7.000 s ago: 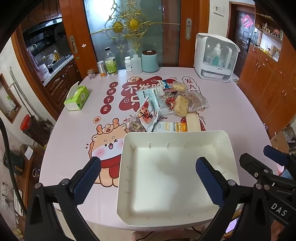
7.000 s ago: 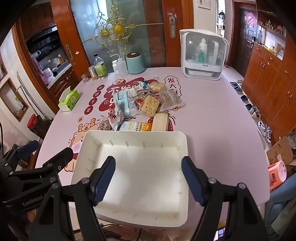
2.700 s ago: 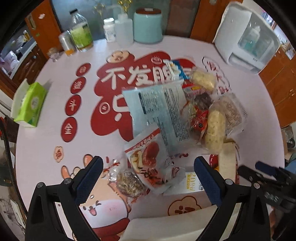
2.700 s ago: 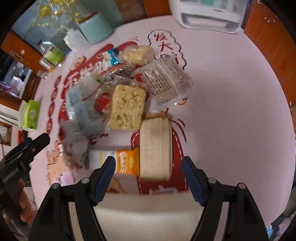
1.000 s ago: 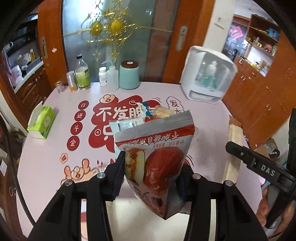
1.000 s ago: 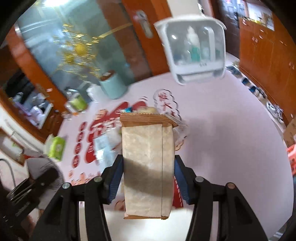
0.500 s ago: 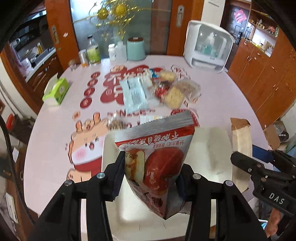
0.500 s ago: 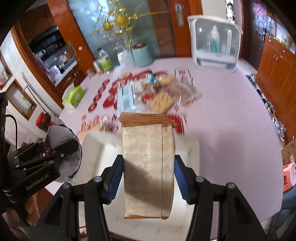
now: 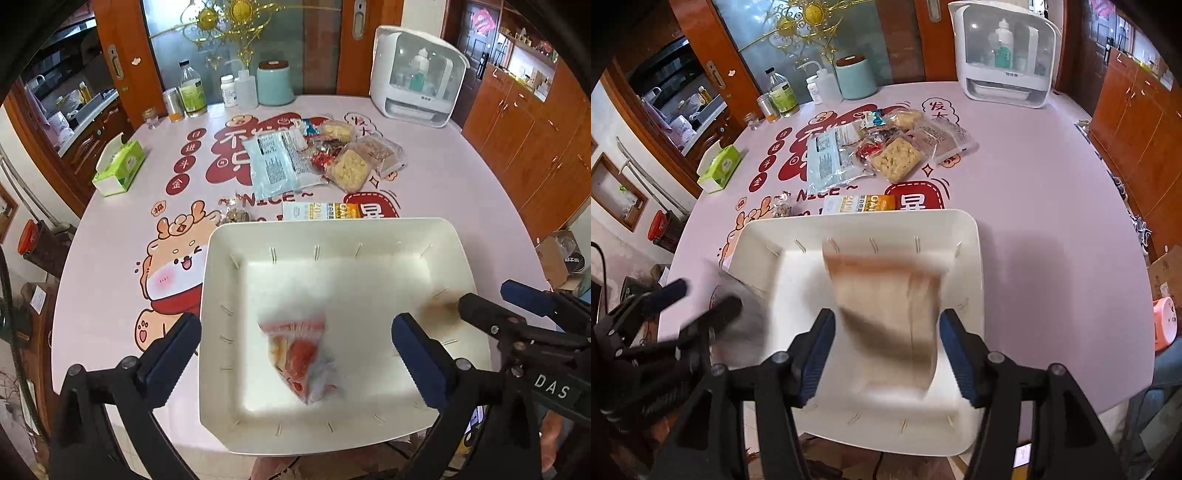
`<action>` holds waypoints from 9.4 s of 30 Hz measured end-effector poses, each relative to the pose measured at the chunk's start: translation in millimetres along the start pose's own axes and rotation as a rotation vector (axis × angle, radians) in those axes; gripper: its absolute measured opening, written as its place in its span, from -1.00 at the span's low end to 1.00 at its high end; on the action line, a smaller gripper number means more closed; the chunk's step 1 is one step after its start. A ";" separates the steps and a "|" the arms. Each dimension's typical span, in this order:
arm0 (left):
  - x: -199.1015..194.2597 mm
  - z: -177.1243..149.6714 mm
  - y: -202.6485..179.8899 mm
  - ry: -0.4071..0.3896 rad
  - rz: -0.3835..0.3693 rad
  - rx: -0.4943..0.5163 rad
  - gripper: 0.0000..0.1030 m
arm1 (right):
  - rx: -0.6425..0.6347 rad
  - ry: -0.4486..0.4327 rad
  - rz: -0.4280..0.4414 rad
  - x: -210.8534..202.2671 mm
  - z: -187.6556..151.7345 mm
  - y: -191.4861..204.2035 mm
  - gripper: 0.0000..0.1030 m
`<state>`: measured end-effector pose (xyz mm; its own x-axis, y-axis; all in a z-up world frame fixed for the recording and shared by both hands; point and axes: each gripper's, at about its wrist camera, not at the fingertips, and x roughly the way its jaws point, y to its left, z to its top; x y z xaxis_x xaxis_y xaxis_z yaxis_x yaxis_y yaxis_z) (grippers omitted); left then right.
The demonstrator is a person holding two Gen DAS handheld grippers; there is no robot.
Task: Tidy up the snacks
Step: 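Carry both snacks over the white tray and open both tools to drop them, then move both tools back toward the snack pile, then grasp the small bag of nuts with the left tool while the right tool grasps the clear puffed-snack bag, then lower both bags into the white tray and open both tools, then lift both tools from the tray toward the snack pile, then grasp the pale blue bag with the left tool while the right tool grasps the clear printed bag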
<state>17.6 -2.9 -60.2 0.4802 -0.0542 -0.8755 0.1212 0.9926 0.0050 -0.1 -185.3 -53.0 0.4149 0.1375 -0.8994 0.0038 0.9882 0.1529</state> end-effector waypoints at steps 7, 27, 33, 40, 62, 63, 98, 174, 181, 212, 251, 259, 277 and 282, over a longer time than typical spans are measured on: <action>-5.4 -5.7 2.1 0.001 0.040 -0.002 0.99 | 0.000 -0.042 -0.036 -10.2 -7.0 4.6 0.40; -24.8 -19.9 15.1 -0.034 0.060 -0.045 0.99 | -0.026 -0.053 -0.037 -19.5 -14.0 21.9 0.41; -29.1 -20.2 14.4 -0.050 0.071 -0.037 0.99 | -0.025 -0.055 -0.036 -19.7 -13.8 22.7 0.41; -29.7 -16.7 15.6 -0.056 0.085 -0.035 0.99 | -0.032 -0.058 -0.031 -18.6 -12.4 29.4 0.41; -13.5 45.7 51.3 -0.061 0.027 0.010 0.98 | -0.056 -0.160 0.047 -16.3 34.7 40.6 0.41; -13.2 52.6 54.7 -0.077 0.052 0.022 0.98 | -0.068 -0.160 0.036 -15.6 41.1 42.8 0.41; 240.8 173.4 145.7 0.226 -0.087 -0.078 0.94 | 0.076 0.136 -0.114 218.4 235.1 6.7 0.41; -8.1 7.4 -15.9 0.027 -0.106 0.092 -0.01 | -0.099 -0.097 0.085 -23.7 14.8 -0.2 0.17; -10.2 -2.5 -26.0 0.033 -0.095 0.091 -0.01 | -0.111 -0.066 0.077 -22.0 -1.8 0.4 0.18; 3.8 6.5 -13.4 0.073 -0.075 0.026 0.91 | -0.080 -0.047 -0.023 -3.2 6.0 -5.2 0.76; 46.1 92.5 8.3 0.053 -0.100 0.115 0.91 | -0.038 -0.047 -0.069 28.6 61.7 -0.3 0.76; 71.6 182.2 36.2 0.005 -0.089 0.092 0.91 | -0.036 -0.089 -0.080 28.7 141.9 -20.2 0.76; 287.4 269.5 51.0 0.299 -0.059 -0.162 0.91 | -0.110 0.032 -0.046 190.6 279.1 -90.7 0.92; 317.2 261.7 51.2 0.357 -0.064 -0.211 0.91 | -0.113 0.052 -0.039 220.8 278.5 -104.0 0.93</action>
<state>403.5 2.3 -211.2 0.1417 -0.1119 -0.9836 -0.0579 0.9910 -0.1211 344.5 -276.3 -153.4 0.3683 0.0993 -0.9244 -0.0847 0.9937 0.0730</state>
